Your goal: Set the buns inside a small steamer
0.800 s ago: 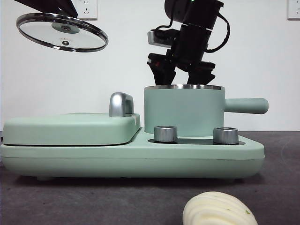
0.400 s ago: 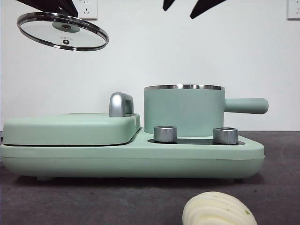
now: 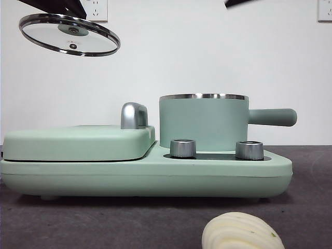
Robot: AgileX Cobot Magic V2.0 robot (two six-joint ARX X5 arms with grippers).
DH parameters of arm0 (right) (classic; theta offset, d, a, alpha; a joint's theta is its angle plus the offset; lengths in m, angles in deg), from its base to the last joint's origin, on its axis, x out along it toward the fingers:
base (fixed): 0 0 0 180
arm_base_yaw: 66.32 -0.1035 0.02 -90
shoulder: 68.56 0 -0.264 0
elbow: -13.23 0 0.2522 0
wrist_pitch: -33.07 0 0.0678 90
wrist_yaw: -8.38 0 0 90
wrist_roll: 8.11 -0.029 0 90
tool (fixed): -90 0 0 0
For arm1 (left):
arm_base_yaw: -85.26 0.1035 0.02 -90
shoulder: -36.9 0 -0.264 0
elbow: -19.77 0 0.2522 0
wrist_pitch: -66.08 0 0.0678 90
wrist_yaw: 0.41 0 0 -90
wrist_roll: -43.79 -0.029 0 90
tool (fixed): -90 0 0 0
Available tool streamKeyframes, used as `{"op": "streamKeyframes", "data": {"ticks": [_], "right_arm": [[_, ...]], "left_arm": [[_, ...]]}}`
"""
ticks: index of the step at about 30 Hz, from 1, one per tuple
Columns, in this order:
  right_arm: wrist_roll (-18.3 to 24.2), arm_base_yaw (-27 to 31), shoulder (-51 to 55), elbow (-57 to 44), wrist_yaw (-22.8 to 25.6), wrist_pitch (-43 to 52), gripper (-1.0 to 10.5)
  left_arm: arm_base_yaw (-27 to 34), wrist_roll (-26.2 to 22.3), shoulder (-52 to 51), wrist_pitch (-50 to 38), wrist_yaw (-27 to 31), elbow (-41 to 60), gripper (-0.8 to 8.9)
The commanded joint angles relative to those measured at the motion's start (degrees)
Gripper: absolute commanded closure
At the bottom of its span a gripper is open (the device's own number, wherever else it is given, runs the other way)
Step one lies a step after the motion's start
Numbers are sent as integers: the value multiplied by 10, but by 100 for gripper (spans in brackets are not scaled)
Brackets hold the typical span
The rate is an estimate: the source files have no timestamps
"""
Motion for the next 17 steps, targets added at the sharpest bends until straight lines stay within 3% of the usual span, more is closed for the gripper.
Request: {"op": "streamKeyframes", "data": {"ticks": [1, 11, 17], "right_arm": [[-15, -28, 30, -49, -3, 4, 539], [-19, -141, 82, -155, 33, -75, 539], [-57, -193, 52, -182, 47, -77, 539]], "left_arm": [[-1, -4, 0, -20, -1, -10, 799], [-1, -4, 0, -20, -1, -10, 799], [-1, -4, 0, -20, -1, -10, 799]]}}
